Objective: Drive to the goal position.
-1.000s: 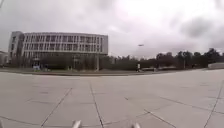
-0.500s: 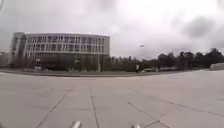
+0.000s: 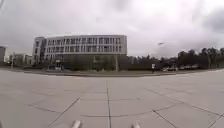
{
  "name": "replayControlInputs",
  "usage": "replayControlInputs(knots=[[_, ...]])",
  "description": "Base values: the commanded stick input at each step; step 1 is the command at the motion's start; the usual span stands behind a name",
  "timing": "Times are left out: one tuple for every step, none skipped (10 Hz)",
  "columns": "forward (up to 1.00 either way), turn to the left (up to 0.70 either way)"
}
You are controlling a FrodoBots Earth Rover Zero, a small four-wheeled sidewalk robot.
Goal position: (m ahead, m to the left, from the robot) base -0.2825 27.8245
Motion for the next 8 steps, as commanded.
replayControlInputs(knots=[[0.7, 0.35], [0.7, 0.35], [0.7, 0.35], [0.7, 0.35], [0.7, 0.35], [0.7, 0.35], [0.7, 0.35], [0.7, 0.35]])
